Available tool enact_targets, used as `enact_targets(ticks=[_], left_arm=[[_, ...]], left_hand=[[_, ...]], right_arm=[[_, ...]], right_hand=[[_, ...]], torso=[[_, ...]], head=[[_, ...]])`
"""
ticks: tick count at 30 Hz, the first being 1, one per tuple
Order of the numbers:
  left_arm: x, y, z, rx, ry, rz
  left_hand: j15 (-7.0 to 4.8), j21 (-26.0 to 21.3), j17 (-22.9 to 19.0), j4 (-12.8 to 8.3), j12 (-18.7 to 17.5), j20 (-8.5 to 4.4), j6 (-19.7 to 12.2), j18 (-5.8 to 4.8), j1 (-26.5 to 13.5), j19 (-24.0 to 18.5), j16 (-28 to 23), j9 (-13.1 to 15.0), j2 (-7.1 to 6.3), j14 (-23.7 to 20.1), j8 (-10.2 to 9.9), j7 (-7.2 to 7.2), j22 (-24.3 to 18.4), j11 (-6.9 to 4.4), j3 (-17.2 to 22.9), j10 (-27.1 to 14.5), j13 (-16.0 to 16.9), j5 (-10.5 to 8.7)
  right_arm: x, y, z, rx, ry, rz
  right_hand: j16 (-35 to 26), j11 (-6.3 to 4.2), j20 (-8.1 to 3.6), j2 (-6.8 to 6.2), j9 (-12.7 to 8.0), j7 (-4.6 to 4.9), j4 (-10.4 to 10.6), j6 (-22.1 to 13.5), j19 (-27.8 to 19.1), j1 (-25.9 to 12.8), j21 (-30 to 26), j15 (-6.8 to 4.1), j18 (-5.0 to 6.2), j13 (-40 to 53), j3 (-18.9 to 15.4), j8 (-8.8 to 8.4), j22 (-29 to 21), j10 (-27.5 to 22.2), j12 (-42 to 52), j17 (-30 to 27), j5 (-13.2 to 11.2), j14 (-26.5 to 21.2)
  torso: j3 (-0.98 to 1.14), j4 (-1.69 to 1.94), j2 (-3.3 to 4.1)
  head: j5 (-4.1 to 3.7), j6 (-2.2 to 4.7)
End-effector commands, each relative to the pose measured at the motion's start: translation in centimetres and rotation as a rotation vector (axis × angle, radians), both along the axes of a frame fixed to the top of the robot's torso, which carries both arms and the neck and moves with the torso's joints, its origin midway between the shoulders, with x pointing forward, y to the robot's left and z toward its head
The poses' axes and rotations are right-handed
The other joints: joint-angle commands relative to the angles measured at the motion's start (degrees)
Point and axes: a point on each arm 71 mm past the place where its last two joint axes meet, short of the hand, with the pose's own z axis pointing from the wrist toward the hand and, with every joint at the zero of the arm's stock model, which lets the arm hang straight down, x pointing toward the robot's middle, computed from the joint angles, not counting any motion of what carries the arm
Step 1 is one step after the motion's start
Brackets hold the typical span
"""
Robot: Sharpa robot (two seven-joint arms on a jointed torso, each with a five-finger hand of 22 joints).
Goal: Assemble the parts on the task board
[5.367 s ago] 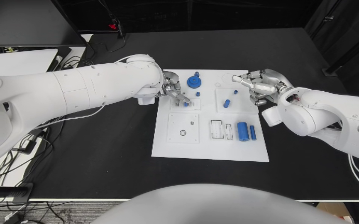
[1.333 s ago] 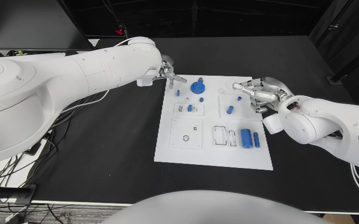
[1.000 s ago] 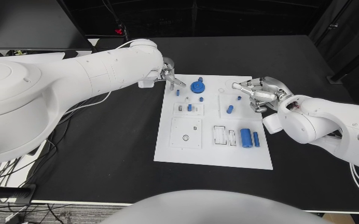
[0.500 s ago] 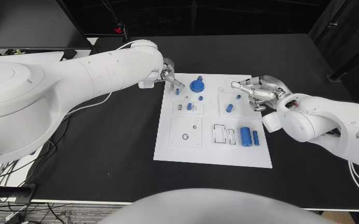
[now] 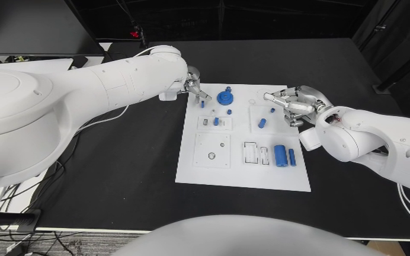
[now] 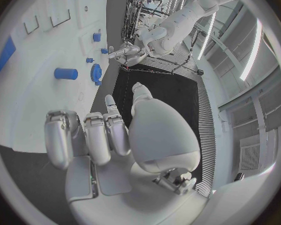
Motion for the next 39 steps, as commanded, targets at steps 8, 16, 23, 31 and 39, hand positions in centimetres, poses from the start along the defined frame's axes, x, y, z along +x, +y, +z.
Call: enact_targets(ticks=[8, 16, 23, 31, 39], left_arm=[[0.0, -0.3, -0.2, 0.011, 0.016, -0.007], [-0.2, -0.4, -0.6, 0.003, 0.033, -0.003], [-0.3, -0.5, -0.9, -0.01, 0.051, 0.004], [-0.3, -0.5, -1.0, -0.012, 0.056, 0.008], [-0.2, -0.3, -1.0, -0.007, 0.06, 0.013]], left_hand=[[-0.6, 0.2, 15.1, 0.1, 0.1, -0.51, 0.0, -0.18, 1.6, 2.3, 0.0, 0.4, 0.95, 6.0, -0.3, -0.35, 13.6, -0.85, 0.8, 6.2, 15.0, -1.14], [-0.63, 0.1, 15.1, 0.1, 0.1, -0.53, -0.3, -0.14, 1.8, 2.1, 0.0, 0.4, 1.36, 6.0, -0.5, -0.27, 13.6, -0.81, 1.0, 6.2, 15.0, -1.59], [-0.55, 0.0, 15.1, 0.2, 0.1, -0.52, -1.4, -0.11, 1.6, 2.0, 0.0, 0.8, 1.51, 6.0, -0.8, 0.05, 13.6, -0.55, 0.8, 6.2, 15.0, -1.78], [-0.41, 0.0, 15.1, 0.2, 0.1, -0.45, -1.6, -0.11, 0.7, 2.0, 0.0, 1.4, 2.31, 6.0, -0.5, 0.2, 13.6, -0.38, 0.6, 6.2, 15.0, -2.01], [-0.34, 0.0, 15.1, 0.1, 0.1, -0.36, -2.0, -0.12, 0.8, 2.0, 0.0, 2.0, 3.92, 6.0, -0.2, 0.17, 13.6, -0.38, 1.2, 6.2, 15.0, -1.98]], right_arm=[[0.0, 0.3, 0.1, 0.003, -0.005, 0.014], [0.0, 0.3, 0.1, 0.004, -0.005, 0.014], [0.0, 0.4, 0.1, 0.004, -0.004, 0.015], [0.0, 0.4, 0.1, 0.003, -0.004, 0.015], [0.0, 0.4, 0.1, 0.003, -0.003, 0.015]], right_hand=[[0.1, 0.4, 0.45, 0.48, 0.1, 0.87, 0.0, -0.4, 1.8, -0.1, -0.3, 0.31, 1.0, 15.1, -0.4, 0.28, 13.2, 6.0, 0.1, 15.1, 0.3, 6.1], [0.1, 0.4, 0.45, 0.48, 0.1, 0.87, 0.0, -0.4, 1.8, -0.1, -0.3, 0.31, 1.0, 15.1, -0.4, 0.28, 13.2, 6.0, 0.1, 15.1, 0.3, 6.1], [0.1, 0.4, 0.45, 0.51, 0.1, 0.87, 0.0, -0.5, 1.8, -0.1, -0.3, 0.32, 1.0, 15.1, -0.5, 0.4, 13.2, 6.0, 0.1, 15.1, 0.4, 6.1], [0.1, 0.4, 0.45, 0.51, 0.1, 0.87, 0.0, -0.5, 1.8, -0.1, -0.3, 0.32, 1.0, 15.1, -0.5, 0.4, 13.2, 6.0, 0.1, 15.1, 0.4, 6.1], [0.1, 0.4, 0.45, 0.51, 0.1, 0.87, 0.0, -0.5, 1.8, -0.1, -0.3, 0.32, 1.0, 15.1, -0.5, 0.4, 13.2, 6.0, 0.1, 15.1, 0.4, 6.1]], torso=[[-0.01, -0.02, 0.02], [0.0, 0.03, 0.01], [0.0, 0.01, 0.01], [0.0, 0.01, 0.01], [0.01, 0.03, -0.01]], head=[[-0.22, -0.17], [-0.3, -0.22], [-0.28, -0.25], [-0.3, -0.36], [-0.41, -0.53]])
